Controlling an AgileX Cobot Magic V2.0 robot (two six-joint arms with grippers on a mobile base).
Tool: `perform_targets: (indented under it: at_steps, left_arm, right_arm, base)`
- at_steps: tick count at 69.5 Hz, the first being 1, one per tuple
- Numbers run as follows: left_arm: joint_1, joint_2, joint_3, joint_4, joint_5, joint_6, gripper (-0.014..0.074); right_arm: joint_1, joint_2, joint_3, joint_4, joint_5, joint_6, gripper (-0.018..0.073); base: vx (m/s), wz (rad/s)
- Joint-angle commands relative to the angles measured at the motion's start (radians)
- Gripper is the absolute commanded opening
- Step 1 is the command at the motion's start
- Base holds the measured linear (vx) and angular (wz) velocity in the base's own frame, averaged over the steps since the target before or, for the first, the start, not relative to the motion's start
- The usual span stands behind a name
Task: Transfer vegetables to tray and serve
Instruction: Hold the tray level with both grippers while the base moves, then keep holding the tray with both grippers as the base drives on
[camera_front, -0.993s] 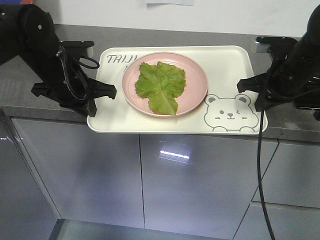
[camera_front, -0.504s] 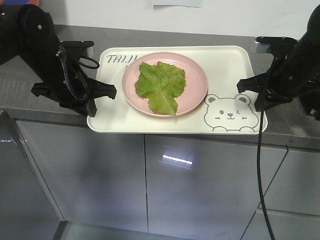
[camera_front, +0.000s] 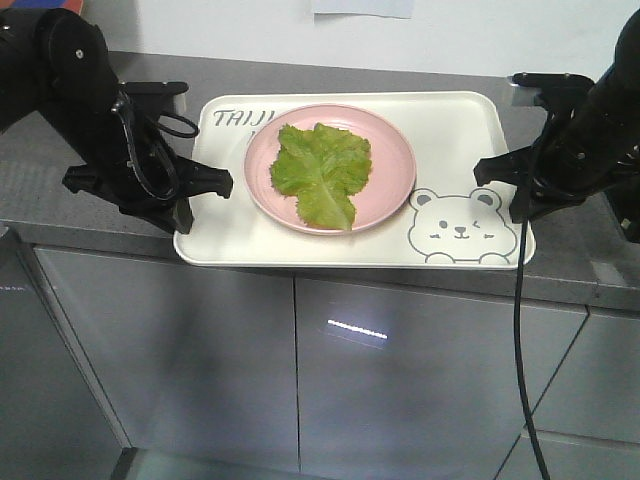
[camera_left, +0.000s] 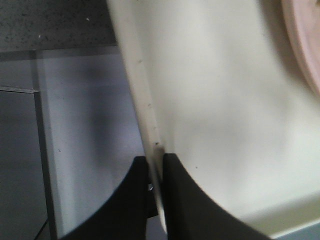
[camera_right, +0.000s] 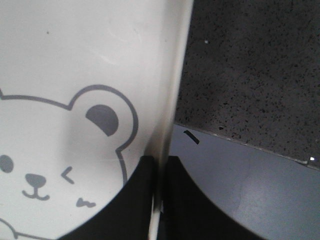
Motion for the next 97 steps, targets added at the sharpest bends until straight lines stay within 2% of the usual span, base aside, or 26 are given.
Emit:
perform_targets:
  at_steps: [1, 97]
  left_arm:
    - [-0.016, -0.062, -0.036, -0.090, -0.055, 0.026, -0.0006]
    - [-0.016, -0.062, -0.036, -0.090, -0.055, 0.026, -0.0006]
  right_arm:
    - [0.011, -0.056, -0.030, 0.073, -0.057, -0.031, -0.0007]
    - [0.011, -0.056, -0.030, 0.073, -0.057, -0.031, -0.0007]
  base:
    - [0.05, 0.04]
    - [0.06, -0.05]
